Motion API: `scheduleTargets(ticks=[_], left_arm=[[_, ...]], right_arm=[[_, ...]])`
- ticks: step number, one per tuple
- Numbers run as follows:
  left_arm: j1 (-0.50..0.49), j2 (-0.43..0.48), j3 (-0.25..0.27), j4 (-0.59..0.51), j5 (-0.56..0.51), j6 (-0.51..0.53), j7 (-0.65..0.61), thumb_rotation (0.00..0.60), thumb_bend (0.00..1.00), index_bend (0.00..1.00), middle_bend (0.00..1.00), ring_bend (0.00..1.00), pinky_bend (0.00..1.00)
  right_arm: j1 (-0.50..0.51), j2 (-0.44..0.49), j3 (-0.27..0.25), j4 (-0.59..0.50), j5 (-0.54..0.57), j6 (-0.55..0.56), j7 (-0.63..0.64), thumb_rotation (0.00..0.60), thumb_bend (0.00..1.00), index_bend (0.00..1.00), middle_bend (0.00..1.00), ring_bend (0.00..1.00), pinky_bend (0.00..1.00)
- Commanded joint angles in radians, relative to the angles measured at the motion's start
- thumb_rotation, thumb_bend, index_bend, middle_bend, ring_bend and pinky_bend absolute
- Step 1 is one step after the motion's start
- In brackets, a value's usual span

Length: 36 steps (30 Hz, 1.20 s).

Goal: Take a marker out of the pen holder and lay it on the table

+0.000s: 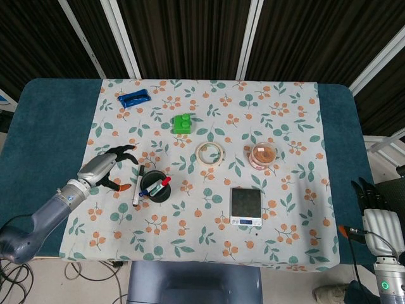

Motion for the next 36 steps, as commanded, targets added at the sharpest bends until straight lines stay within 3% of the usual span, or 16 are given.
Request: scheduleTargets(ticks=[1, 7, 11, 17, 22, 26, 36], left_arm=[[0.049, 0.025, 0.015, -0.018, 0.020, 0.178, 0.212, 0.600, 0.22, 0.29, 0.05, 0.00, 0.00], [0.150, 0.023, 0.066, -0.044, 0.060, 0.424, 0.515, 0.600, 0.22, 0.27, 0.05, 0.00, 0.00], [0.259, 0.017, 0.114, -0.060, 0.130, 0.612, 0.621, 0.600, 0.22, 0.24, 0.03, 0.00, 0.00], [0.422, 0.016, 0.198, -0.071, 0.225, 0.791, 0.557, 0.600, 0.22, 0.18, 0.00, 0.00, 0.00], [0.529, -0.019, 0.249, 0.007, 0.290, 0.891, 0.480, 0.600, 0.22, 0.17, 0.00, 0.00, 0.00], [0.584, -0.053, 0.252, 0.081, 0.312, 0.946, 0.420, 0.600, 0.22, 0.17, 0.00, 0.00, 0.00], [0.600, -0.029, 0.236, 0.081, 0.339, 0.923, 0.346, 0.600, 0.22, 0.16, 0.00, 0.00, 0.00]], right_arm=[[0.000, 0.000, 0.000, -0.001, 0.000, 0.000, -0.001, 0.600, 0.16, 0.07, 0.00, 0.06, 0.17], [0.000, 0.000, 0.000, 0.000, -0.001, 0.003, -0.003, 0.600, 0.16, 0.07, 0.00, 0.06, 0.17], [0.000, -0.001, 0.002, 0.002, -0.001, 0.004, -0.001, 0.600, 0.16, 0.07, 0.00, 0.06, 0.17], [0.001, -0.005, 0.001, 0.009, -0.015, 0.011, 0.002, 0.600, 0.16, 0.07, 0.00, 0.06, 0.17], [0.002, -0.006, -0.001, 0.015, -0.024, 0.015, 0.005, 0.600, 0.16, 0.07, 0.00, 0.06, 0.17], [0.003, -0.007, -0.001, 0.020, -0.028, 0.016, 0.007, 0.600, 0.16, 0.07, 0.00, 0.06, 0.17], [0.006, -0.008, -0.003, 0.025, -0.035, 0.016, 0.003, 0.600, 0.16, 0.07, 0.00, 0.06, 0.17]])
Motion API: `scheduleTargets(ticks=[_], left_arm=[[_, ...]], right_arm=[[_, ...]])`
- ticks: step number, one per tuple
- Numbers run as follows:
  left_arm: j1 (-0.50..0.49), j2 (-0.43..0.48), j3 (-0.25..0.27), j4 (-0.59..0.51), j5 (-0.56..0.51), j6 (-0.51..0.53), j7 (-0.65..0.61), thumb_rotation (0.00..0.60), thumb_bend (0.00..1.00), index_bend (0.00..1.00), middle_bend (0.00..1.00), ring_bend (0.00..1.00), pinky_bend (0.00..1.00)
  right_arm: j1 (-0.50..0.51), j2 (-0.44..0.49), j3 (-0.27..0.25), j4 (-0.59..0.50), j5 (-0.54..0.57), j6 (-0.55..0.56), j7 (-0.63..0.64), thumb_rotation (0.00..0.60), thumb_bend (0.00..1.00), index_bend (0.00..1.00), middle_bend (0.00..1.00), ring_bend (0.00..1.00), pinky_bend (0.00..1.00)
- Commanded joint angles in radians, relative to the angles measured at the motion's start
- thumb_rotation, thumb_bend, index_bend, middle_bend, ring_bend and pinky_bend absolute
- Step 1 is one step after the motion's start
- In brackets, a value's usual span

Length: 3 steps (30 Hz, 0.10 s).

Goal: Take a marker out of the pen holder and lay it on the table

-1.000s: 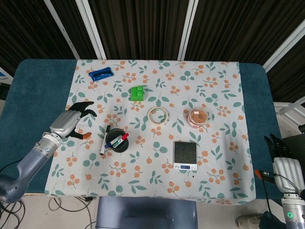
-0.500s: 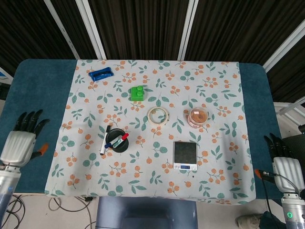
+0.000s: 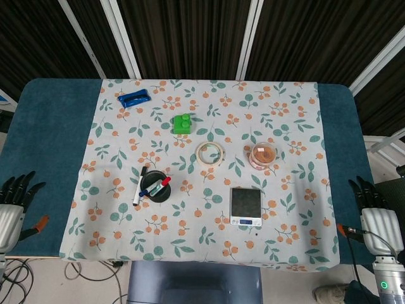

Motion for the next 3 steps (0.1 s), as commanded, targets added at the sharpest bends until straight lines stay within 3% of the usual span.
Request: scheduleTargets(ticks=[1, 3], left_arm=[[0.008, 0.003, -0.011, 0.001, 0.000, 0.002, -0.004, 0.600, 0.22, 0.16, 0.00, 0.00, 0.00], [0.012, 0.005, -0.016, 0.000, 0.001, 0.003, -0.010, 0.600, 0.22, 0.16, 0.00, 0.00, 0.00]], right_arm=[[0.000, 0.000, 0.000, 0.001, 0.000, 0.000, 0.001, 0.600, 0.16, 0.07, 0.00, 0.06, 0.17], [0.000, 0.000, 0.000, 0.001, -0.001, 0.001, 0.001, 0.600, 0.16, 0.07, 0.00, 0.06, 0.17]])
